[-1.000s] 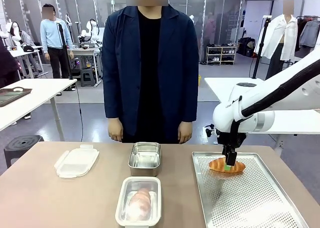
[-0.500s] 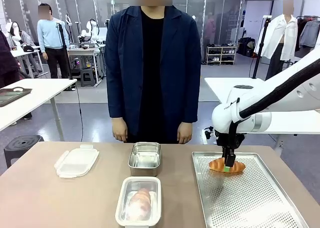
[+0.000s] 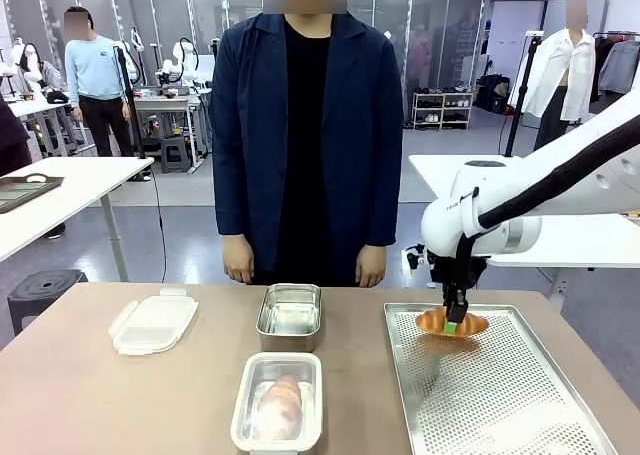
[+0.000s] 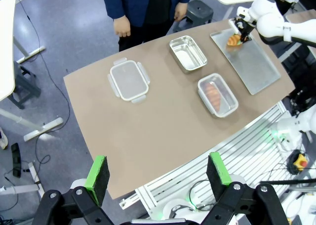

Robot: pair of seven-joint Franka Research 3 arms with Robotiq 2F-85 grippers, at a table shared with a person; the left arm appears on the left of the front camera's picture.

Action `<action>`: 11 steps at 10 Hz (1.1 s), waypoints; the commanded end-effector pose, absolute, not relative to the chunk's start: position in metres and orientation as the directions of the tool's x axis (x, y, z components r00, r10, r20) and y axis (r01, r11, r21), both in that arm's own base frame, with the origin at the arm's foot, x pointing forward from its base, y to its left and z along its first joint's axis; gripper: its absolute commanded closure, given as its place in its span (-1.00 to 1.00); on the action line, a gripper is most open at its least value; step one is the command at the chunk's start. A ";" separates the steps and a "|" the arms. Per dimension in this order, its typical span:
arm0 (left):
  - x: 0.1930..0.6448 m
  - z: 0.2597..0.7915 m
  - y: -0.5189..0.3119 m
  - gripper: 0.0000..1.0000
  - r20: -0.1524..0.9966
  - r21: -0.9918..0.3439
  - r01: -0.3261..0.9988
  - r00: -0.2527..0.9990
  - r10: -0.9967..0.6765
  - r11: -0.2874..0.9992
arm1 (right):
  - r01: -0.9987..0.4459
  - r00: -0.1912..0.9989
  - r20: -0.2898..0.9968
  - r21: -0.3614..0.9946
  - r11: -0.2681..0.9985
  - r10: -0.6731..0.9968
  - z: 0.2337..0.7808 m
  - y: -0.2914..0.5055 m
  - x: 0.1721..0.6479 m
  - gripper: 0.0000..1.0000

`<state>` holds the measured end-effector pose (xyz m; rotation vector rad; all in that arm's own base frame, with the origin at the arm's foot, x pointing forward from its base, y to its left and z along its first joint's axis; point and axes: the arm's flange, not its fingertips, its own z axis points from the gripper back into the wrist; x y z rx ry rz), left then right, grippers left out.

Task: Place the bread into the airtight container.
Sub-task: Pick up a Butter Roll and place it into an empty Airtight Container.

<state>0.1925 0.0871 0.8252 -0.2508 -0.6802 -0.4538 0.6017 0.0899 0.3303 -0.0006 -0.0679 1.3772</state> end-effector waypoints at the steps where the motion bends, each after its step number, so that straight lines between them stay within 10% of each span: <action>1: 0.192 0.826 0.087 -1.00 0.656 -0.072 0.493 0.678 -0.331 0.867 | -0.972 0.232 0.022 -0.037 0.232 0.973 0.372 0.104 0.600 -0.08; 11: 0.192 0.826 0.087 -1.00 0.656 -0.072 0.493 0.678 -0.331 0.867 | -0.955 0.287 0.003 -0.077 0.287 0.958 0.456 0.337 0.578 -0.08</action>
